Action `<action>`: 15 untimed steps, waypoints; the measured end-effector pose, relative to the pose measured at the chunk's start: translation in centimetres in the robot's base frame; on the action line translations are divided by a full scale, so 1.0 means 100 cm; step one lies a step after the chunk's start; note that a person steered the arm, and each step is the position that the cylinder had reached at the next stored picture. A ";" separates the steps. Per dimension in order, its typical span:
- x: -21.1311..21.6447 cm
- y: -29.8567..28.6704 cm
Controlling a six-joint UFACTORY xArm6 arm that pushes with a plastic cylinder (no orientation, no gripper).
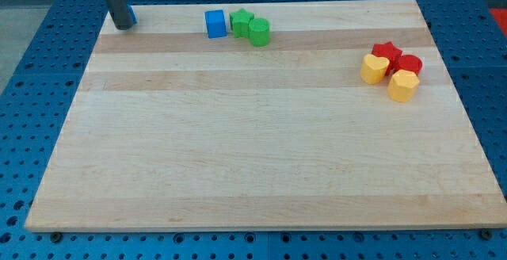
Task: Nudge the blue cube down a bit
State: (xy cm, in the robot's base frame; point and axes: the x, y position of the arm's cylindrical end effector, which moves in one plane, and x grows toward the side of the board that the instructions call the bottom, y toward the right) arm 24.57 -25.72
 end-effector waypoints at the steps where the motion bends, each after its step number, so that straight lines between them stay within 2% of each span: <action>1: 0.025 0.003; 2: 0.065 0.031; 4: 0.066 0.033; 6: 0.033 0.054; 8: 0.017 0.113; 9: -0.013 0.134; 15: -0.023 0.144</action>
State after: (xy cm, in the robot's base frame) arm 22.29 -11.29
